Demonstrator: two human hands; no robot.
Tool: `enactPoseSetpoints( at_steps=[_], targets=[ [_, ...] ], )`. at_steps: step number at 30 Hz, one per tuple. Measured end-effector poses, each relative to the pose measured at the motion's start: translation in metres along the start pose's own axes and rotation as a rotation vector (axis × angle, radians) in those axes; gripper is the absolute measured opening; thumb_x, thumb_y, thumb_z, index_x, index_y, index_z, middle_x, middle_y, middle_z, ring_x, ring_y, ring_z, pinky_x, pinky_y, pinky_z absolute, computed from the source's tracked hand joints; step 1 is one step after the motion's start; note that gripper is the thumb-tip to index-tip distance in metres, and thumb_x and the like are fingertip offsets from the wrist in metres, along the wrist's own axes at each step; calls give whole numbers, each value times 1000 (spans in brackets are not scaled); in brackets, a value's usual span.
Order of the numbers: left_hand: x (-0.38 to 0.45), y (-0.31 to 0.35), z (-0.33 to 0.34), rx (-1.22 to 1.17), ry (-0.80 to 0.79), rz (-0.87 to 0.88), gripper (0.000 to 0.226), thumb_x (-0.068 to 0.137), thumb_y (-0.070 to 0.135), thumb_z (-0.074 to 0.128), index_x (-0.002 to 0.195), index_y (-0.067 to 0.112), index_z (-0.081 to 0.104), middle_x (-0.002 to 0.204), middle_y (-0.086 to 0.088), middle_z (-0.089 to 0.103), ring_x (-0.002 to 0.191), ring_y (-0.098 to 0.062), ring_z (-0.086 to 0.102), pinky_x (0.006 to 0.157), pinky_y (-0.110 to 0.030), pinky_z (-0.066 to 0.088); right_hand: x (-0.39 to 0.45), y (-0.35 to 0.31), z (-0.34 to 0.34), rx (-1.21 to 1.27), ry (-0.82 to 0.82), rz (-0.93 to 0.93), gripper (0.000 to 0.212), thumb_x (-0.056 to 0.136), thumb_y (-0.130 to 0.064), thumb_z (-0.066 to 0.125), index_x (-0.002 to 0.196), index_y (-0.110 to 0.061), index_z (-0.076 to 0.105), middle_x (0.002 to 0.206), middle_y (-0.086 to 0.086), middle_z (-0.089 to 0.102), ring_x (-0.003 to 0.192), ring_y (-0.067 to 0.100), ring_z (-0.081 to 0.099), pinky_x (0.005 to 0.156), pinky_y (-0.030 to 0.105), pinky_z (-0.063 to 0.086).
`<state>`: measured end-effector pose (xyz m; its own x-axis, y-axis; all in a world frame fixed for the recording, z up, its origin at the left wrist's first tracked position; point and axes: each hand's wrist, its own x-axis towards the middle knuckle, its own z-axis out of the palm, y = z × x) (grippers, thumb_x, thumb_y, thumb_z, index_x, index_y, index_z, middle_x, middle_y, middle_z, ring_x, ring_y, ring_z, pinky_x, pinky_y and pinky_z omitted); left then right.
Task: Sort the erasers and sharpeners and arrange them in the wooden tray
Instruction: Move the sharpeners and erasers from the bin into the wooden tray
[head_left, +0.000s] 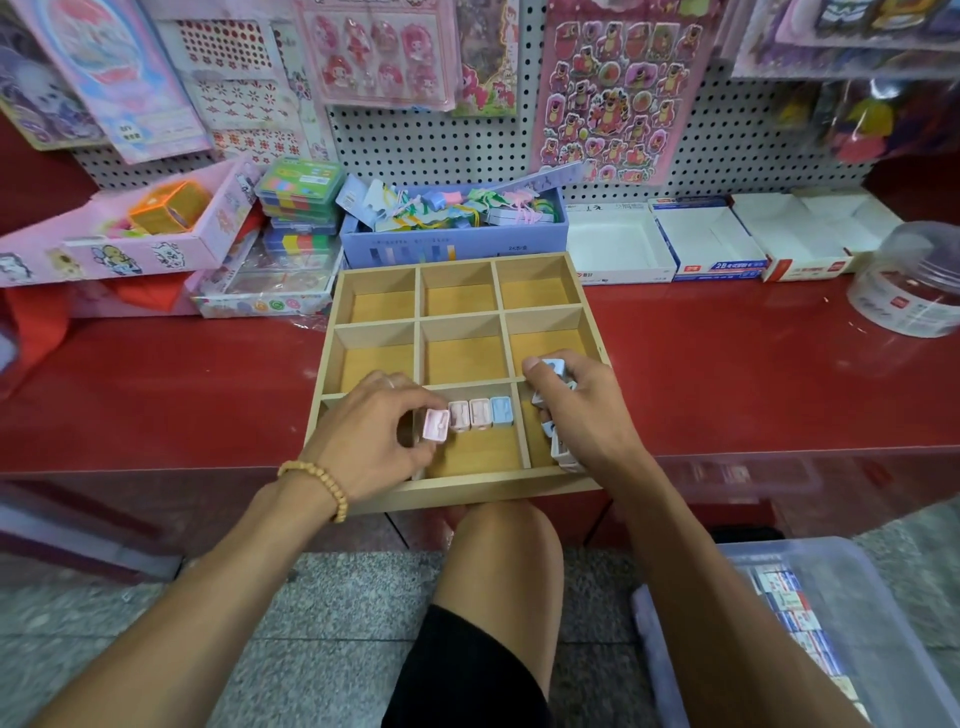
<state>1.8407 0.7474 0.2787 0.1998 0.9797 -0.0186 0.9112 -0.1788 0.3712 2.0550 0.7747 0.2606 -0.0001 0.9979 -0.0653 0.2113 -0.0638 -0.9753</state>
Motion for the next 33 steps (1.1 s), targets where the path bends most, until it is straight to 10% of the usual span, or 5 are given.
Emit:
enactPoseSetpoints(
  at_steps=[24,33],
  targets=[
    [22,18,11,231,31,-111,31,86,37,70,116,32,69,106,1,52,110,-19,48,95,-34,44,2,2,0,22,79,30,31,100,-34,55,90,-5,62,71,0,56,62,14,55,60,34,49],
    [5,75,19,-672,41,3,26,72,27,84,92,31,70,76,9,71,69,-3,64,67,-13,51,3,-4,-1,177,191,120,26,100,-36,55,93,-15,68,73,-1,61,56,7,59,58,27,49]
  ],
)
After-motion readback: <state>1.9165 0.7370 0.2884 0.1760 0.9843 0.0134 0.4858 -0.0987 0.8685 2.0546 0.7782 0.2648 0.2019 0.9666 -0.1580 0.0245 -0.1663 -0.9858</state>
